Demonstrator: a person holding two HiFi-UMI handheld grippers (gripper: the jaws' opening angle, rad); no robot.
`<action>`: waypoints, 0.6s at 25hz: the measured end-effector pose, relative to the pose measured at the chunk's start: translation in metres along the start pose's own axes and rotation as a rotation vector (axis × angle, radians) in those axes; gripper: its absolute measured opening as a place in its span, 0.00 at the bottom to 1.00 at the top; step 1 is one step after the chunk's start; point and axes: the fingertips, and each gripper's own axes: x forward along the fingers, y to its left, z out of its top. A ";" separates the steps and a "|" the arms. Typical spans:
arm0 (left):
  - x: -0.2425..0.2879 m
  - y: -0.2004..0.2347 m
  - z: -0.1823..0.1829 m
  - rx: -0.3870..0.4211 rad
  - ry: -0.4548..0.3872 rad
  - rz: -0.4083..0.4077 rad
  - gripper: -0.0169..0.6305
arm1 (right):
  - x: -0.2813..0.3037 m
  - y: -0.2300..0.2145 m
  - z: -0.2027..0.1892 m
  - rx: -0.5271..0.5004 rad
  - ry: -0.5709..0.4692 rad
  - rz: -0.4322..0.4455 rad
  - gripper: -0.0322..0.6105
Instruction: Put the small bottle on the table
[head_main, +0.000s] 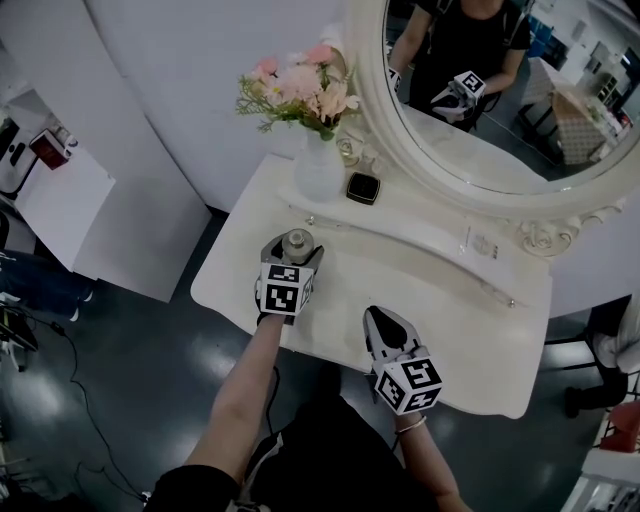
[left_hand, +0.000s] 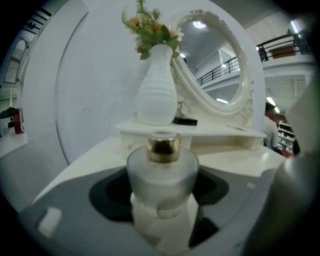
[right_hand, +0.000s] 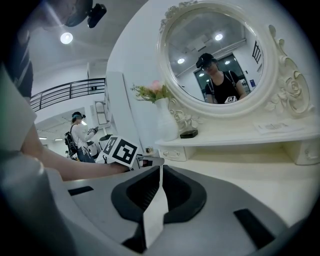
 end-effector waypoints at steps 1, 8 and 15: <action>0.002 0.000 0.000 0.002 0.003 0.000 0.55 | 0.001 -0.001 0.000 0.002 0.001 -0.002 0.06; 0.014 0.004 -0.003 0.006 0.025 -0.003 0.55 | 0.003 -0.002 -0.002 0.005 0.010 -0.007 0.06; 0.022 0.007 0.001 0.001 0.023 -0.005 0.55 | 0.008 -0.004 0.000 0.008 0.015 -0.015 0.06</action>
